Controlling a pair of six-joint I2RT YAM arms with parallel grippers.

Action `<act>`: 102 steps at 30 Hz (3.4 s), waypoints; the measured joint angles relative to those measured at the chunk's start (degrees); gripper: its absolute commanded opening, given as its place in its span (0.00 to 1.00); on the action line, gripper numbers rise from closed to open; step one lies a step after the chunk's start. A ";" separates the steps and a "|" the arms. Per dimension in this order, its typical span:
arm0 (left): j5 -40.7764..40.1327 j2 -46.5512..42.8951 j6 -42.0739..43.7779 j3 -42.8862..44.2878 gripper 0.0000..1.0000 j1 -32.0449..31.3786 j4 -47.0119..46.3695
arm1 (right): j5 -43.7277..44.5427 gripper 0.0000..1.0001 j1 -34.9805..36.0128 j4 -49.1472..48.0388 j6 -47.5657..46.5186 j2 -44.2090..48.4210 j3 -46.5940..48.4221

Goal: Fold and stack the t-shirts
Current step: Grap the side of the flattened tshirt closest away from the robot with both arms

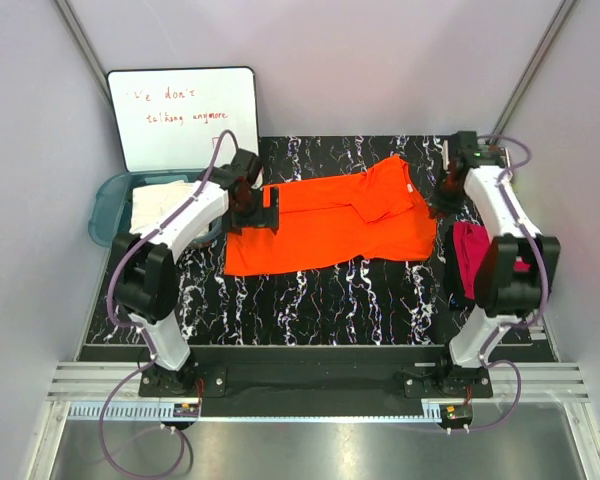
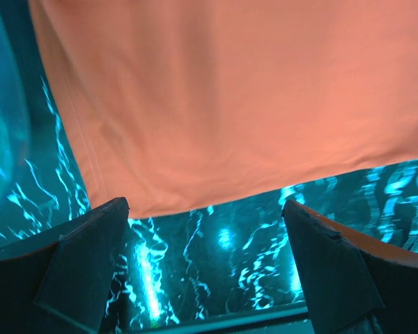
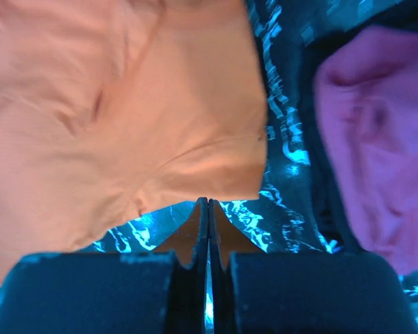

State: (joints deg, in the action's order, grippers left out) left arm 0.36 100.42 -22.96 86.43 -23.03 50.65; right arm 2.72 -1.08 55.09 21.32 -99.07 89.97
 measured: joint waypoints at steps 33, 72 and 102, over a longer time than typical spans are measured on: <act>-0.35 5.53 -1.46 -8.04 0.99 -0.28 1.70 | -4.00 0.00 2.05 -3.98 -0.26 -20.59 -2.45; -1.09 4.96 -5.22 -19.28 0.88 -3.61 0.98 | -7.72 0.22 -3.80 0.55 -1.07 -12.04 -0.24; -3.30 7.34 -5.35 0.07 0.00 -4.61 0.57 | -11.67 0.55 -3.85 1.51 4.15 4.83 -24.06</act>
State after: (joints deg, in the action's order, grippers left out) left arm -2.94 107.77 -28.32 86.50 -27.64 51.22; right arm -8.95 -4.93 56.60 25.47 -94.24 65.91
